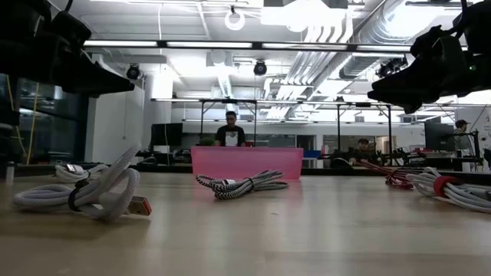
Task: Pick and place USB-C Cables
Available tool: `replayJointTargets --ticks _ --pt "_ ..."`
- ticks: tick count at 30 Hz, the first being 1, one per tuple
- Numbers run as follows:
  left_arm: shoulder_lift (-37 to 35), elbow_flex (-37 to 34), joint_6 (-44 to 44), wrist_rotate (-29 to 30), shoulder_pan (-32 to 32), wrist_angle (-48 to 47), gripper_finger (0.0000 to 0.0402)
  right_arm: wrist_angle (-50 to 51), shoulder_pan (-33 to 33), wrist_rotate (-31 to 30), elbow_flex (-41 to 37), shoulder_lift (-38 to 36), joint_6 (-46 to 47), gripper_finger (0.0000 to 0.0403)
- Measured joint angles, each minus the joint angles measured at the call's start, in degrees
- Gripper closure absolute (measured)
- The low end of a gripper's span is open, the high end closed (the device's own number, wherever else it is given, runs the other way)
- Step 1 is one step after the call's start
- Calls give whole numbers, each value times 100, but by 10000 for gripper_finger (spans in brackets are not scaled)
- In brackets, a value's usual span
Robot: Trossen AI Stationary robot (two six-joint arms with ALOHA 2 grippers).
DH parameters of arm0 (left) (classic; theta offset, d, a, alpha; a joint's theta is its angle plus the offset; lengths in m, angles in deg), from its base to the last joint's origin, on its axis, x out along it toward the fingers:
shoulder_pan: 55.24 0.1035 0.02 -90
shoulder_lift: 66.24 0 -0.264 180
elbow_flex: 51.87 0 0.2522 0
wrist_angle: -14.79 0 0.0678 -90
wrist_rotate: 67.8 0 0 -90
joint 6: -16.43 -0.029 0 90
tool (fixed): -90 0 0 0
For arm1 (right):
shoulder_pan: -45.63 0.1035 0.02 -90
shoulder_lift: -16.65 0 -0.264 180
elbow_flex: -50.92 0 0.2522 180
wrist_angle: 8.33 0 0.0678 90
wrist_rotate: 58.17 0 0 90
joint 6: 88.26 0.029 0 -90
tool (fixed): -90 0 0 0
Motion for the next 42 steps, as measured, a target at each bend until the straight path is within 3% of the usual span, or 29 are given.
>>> replayJointTargets --ticks 42 --pt "-1 0 -162 -1 0 9 284 -2 0 -33 2 0 -2 226"
